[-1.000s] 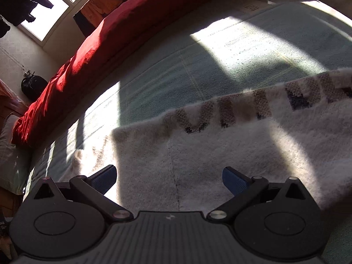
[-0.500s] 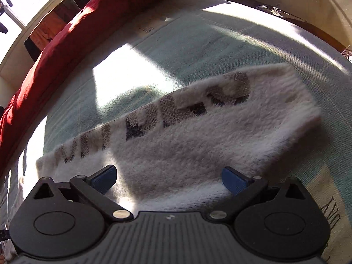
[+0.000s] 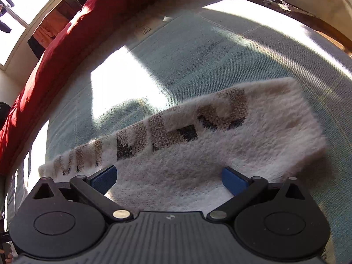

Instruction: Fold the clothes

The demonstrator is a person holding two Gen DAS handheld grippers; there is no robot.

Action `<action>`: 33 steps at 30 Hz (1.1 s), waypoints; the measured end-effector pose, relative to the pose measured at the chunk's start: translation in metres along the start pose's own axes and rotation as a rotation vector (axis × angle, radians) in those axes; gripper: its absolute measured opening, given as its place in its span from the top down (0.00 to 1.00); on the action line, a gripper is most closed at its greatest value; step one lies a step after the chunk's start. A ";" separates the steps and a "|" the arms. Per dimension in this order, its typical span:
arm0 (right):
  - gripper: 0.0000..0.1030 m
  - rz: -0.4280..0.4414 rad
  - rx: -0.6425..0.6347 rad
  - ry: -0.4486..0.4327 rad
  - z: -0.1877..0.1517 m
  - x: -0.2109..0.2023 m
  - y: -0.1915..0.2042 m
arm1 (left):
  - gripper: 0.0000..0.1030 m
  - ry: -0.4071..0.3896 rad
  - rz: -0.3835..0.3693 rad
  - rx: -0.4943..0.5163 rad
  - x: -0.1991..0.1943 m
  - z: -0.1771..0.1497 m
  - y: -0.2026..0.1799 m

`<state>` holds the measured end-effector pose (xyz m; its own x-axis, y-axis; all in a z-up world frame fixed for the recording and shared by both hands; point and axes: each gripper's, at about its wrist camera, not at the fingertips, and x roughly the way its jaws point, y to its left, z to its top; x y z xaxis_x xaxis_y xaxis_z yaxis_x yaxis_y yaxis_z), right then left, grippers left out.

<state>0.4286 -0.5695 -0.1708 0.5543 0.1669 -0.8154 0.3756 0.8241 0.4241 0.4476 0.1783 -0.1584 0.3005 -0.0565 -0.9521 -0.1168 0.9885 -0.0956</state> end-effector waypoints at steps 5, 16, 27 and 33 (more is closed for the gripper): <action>0.00 -0.147 0.009 -0.051 0.006 -0.022 0.005 | 0.00 -0.012 0.018 0.004 0.002 -0.003 -0.003; 0.00 0.035 -0.325 0.043 -0.047 -0.018 0.164 | 0.01 -0.004 0.013 0.072 -0.015 -0.010 -0.010; 0.00 0.047 -0.403 0.199 -0.090 0.006 0.243 | 0.01 -0.083 0.018 0.239 -0.047 -0.053 -0.032; 0.00 0.056 -0.454 0.219 -0.103 0.012 0.274 | 0.01 -0.111 0.006 0.369 -0.062 -0.064 -0.043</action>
